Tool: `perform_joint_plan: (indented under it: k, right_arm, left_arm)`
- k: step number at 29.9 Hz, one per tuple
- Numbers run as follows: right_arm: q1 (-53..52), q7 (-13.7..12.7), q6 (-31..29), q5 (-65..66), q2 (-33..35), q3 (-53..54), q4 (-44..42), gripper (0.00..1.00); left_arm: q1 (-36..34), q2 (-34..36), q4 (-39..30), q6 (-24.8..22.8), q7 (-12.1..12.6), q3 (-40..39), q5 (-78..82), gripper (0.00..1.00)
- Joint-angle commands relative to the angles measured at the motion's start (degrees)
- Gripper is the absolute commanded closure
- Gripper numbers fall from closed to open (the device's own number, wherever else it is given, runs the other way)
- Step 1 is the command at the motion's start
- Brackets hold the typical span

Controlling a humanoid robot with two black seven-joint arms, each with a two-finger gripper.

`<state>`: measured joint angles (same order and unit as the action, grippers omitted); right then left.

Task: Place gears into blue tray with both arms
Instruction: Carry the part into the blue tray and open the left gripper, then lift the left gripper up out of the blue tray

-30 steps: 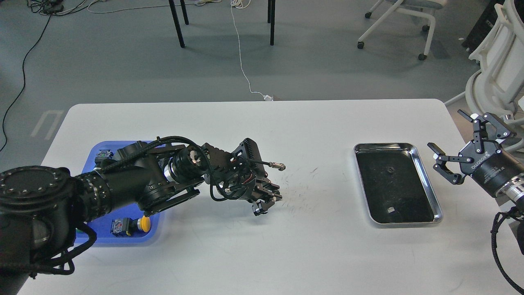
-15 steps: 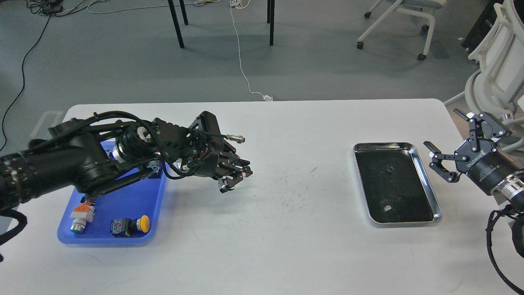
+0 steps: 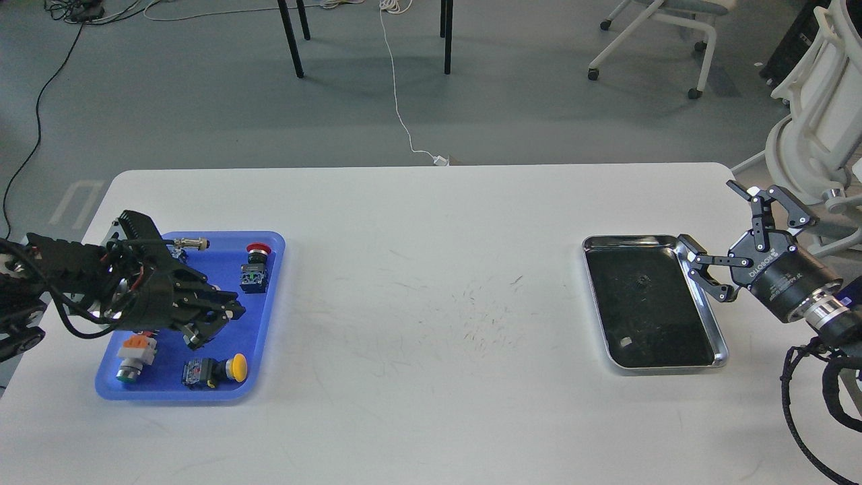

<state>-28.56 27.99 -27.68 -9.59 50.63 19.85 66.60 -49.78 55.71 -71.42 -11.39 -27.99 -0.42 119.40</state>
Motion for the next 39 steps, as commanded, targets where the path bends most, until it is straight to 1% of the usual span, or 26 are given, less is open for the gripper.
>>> perform_joint_plan:
  k: [1, 6, 12, 16, 17, 19, 21, 22, 23, 25, 26, 27, 30, 32, 35, 37, 39]
  right_arm:
    - [-0.1, 0.0, 0.0, 0.0, 0.0, -0.1, 0.0, 0.03]
    - [0.0, 0.0, 0.0, 0.0, 0.0, -0.2, 0.1, 0.03]
    - [0.0, 0.0, 0.0, 0.0, 0.0, -0.2, 0.1, 0.03]
    - [0.0, 0.0, 0.0, 0.0, 0.1, -0.3, -0.1, 0.03]
    - [0.0, 0.0, 0.0, 0.0, 0.1, -0.3, -0.1, 0.03]
    - [0.1, 0.0, 0.0, 0.0, 0.1, -0.4, 0.3, 0.03]
    - [0.3, 0.0, 0.0, 0.0, 0.3, -0.4, 0.5, 0.03]
    - [0.3, 0.0, 0.0, 0.0, 0.3, -0.4, 0.5, 0.03]
    - [0.3, 0.0, 0.0, 0.0, 0.3, -0.4, 0.4, 0.03]
    - [0.3, 0.0, 0.0, 0.0, 0.3, -0.3, 0.2, 0.03]
    - [0.3, 0.0, 0.0, 0.0, 0.3, -0.3, 0.2, 0.03]
    - [0.3, 0.0, 0.0, 0.1, 0.3, -0.2, 0.2, 0.03]
    - [0.3, 0.0, 0.0, 0.0, 0.2, 0.0, 0.2, 0.03]
    - [0.2, 0.0, 0.0, 0.0, 0.2, 0.1, 0.2, 0.03]
    - [0.1, 0.0, 0.0, 0.0, 0.2, 0.0, 0.1, 0.03]
    - [0.1, 0.0, 0.0, 0.0, 0.1, 0.0, 0.1, 0.03]
    - [0.1, 0.0, -0.1, 0.1, 0.1, 0.0, 0.2, 0.03]
  left_arm:
    - [2.0, -0.2, 1.5, 0.0, 0.0, -1.2, 0.1, 0.86]
    - [2.7, -0.3, 1.8, 0.0, 0.0, -2.2, 1.1, 0.83]
    - [2.9, -1.9, 6.6, 0.0, 0.0, -2.2, 0.8, 0.8]
    - [2.9, -2.1, 6.8, 0.0, 0.0, -2.2, 0.8, 0.77]
    - [2.9, -2.4, 6.8, 0.0, 0.0, -2.3, 0.8, 0.75]
    - [2.9, -3.2, 6.8, 0.0, 0.0, -2.3, 0.8, 0.66]
    - [3.2, -3.3, 6.8, 0.0, 0.0, -2.3, 0.8, 0.63]
    - [3.2, -3.3, 6.8, 0.0, 0.0, -2.3, 0.8, 0.59]
    - [3.2, -3.3, 6.8, 0.0, 0.0, -2.5, 0.9, 0.51]
    - [3.1, -3.2, 6.8, 0.0, 0.0, -3.4, 0.9, 0.26]
    - [3.1, -3.2, 6.8, 0.0, 0.0, -4.3, 0.9, 0.19]
    - [3.1, -3.1, 6.8, 0.0, 0.0, -5.7, 0.9, 0.17]
    - [2.3, -2.9, 6.0, 0.0, 0.0, -10.7, -0.1, 0.15]
    - [2.1, -3.5, 4.6, 0.0, 0.0, -17.0, -4.0, 0.14]
    - [2.0, -6.0, 1.6, 0.0, 0.0, -23.2, -15.7, 0.09]
    - [2.0, -8.3, 0.8, 0.1, 0.0, -24.9, -25.5, 0.06]
    - [2.1, -10.6, -0.4, 1.3, 0.0, -25.5, -35.9, 0.06]
